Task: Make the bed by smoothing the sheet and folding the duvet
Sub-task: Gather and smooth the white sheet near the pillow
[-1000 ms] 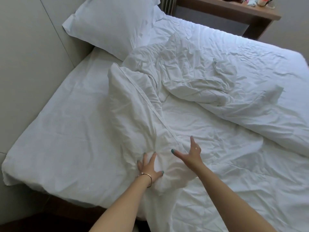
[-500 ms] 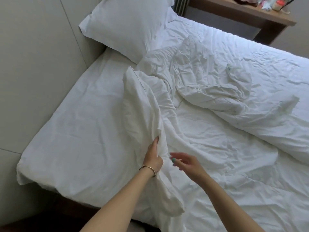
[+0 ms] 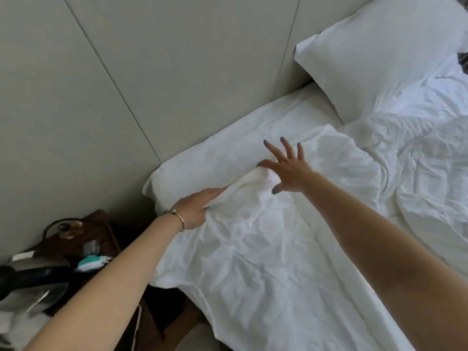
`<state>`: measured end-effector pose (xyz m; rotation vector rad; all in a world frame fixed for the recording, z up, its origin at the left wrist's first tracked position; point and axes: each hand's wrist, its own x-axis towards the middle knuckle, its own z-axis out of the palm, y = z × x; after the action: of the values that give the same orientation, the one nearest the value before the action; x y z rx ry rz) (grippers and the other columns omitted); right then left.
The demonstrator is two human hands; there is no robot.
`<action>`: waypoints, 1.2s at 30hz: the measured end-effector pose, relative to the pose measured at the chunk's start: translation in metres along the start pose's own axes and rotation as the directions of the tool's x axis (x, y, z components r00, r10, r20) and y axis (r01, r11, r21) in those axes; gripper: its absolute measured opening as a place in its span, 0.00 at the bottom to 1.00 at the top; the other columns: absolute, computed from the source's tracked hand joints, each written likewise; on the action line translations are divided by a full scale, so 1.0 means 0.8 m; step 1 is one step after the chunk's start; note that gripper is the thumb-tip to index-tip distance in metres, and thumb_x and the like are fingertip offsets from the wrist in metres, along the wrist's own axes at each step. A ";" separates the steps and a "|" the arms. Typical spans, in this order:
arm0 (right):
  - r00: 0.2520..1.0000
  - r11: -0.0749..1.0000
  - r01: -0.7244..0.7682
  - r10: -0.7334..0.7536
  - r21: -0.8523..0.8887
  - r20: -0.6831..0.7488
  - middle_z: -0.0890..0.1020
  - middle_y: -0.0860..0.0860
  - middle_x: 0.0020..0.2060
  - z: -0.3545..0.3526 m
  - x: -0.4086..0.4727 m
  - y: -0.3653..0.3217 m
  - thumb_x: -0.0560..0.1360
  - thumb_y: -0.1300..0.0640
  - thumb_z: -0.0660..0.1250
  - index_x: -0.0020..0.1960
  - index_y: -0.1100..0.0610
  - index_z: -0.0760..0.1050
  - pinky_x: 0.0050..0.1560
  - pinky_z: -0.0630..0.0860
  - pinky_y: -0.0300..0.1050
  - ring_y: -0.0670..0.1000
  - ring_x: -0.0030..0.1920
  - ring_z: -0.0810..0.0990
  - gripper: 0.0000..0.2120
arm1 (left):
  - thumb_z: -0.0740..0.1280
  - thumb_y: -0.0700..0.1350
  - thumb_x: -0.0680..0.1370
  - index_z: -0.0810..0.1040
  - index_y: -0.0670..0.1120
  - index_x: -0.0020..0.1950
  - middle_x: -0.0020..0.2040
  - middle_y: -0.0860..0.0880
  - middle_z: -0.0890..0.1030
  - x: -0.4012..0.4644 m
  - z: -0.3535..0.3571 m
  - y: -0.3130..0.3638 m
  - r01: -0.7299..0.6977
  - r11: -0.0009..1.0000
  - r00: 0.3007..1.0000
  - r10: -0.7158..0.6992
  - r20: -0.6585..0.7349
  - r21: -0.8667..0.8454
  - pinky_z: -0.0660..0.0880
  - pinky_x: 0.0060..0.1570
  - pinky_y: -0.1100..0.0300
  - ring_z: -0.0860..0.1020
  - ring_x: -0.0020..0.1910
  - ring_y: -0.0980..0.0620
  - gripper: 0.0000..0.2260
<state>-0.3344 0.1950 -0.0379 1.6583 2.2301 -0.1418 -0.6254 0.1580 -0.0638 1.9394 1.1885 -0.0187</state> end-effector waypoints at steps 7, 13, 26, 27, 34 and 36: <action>0.991 0.992 -0.121 0.119 0.028 0.063 0.66 0.47 0.71 0.025 0.157 -0.050 0.75 0.35 0.61 0.73 0.39 0.58 0.69 0.38 0.72 0.56 0.75 0.58 0.29 | 0.58 0.38 0.74 0.65 0.67 0.69 0.67 0.59 0.71 0.070 -0.109 -0.144 0.190 0.944 0.963 -0.126 -0.238 0.270 0.72 0.55 0.58 0.73 0.64 0.51 0.30; 0.847 0.937 -0.350 0.316 0.000 0.427 0.66 0.53 0.63 0.094 0.210 -0.077 0.80 0.42 0.55 0.65 0.43 0.67 0.69 0.53 0.65 0.60 0.67 0.62 0.15 | 0.62 0.71 0.68 0.63 0.53 0.70 0.65 0.51 0.71 0.125 -0.006 -0.197 0.481 0.856 0.877 -0.476 -0.073 0.192 0.61 0.66 0.47 0.70 0.64 0.45 0.36; 0.922 0.946 -0.213 0.277 0.244 -0.271 0.67 0.58 0.59 0.109 0.347 -0.119 0.66 0.67 0.69 0.58 0.50 0.75 0.68 0.53 0.68 0.61 0.62 0.63 0.24 | 0.80 0.61 0.56 0.70 0.42 0.53 0.48 0.41 0.76 0.181 -0.017 -0.295 0.623 0.772 0.531 -0.300 -0.793 0.125 0.71 0.52 0.42 0.75 0.48 0.40 0.37; 0.903 0.923 -0.314 0.363 0.224 -0.231 0.62 0.56 0.63 0.124 0.346 -0.130 0.68 0.64 0.69 0.63 0.48 0.70 0.70 0.47 0.69 0.60 0.65 0.58 0.27 | 0.79 0.56 0.61 0.70 0.40 0.59 0.54 0.40 0.76 0.185 -0.001 -0.289 0.637 0.765 0.493 -0.306 -0.815 0.098 0.68 0.59 0.38 0.75 0.55 0.38 0.35; 0.898 0.782 -0.392 0.440 0.485 0.015 0.56 0.51 0.78 0.170 0.233 -0.180 0.80 0.50 0.57 0.78 0.51 0.54 0.77 0.45 0.57 0.54 0.77 0.51 0.28 | 0.58 0.60 0.76 0.66 0.57 0.73 0.76 0.45 0.62 0.174 0.112 -0.179 0.376 0.913 0.797 -0.229 -0.558 0.162 0.56 0.63 0.29 0.57 0.75 0.37 0.25; 0.927 0.795 -0.355 0.369 0.492 0.073 0.51 0.47 0.79 0.193 0.163 -0.186 0.82 0.49 0.49 0.79 0.49 0.49 0.77 0.44 0.51 0.49 0.78 0.46 0.26 | 0.56 0.59 0.75 0.66 0.56 0.74 0.77 0.45 0.61 0.147 0.144 -0.158 0.403 0.906 0.822 -0.295 -0.487 0.132 0.55 0.65 0.31 0.56 0.75 0.38 0.26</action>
<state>-0.4730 0.2232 -0.2459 2.3384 1.9400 -0.6473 -0.6098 0.1929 -0.2680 1.9496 1.9308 0.1187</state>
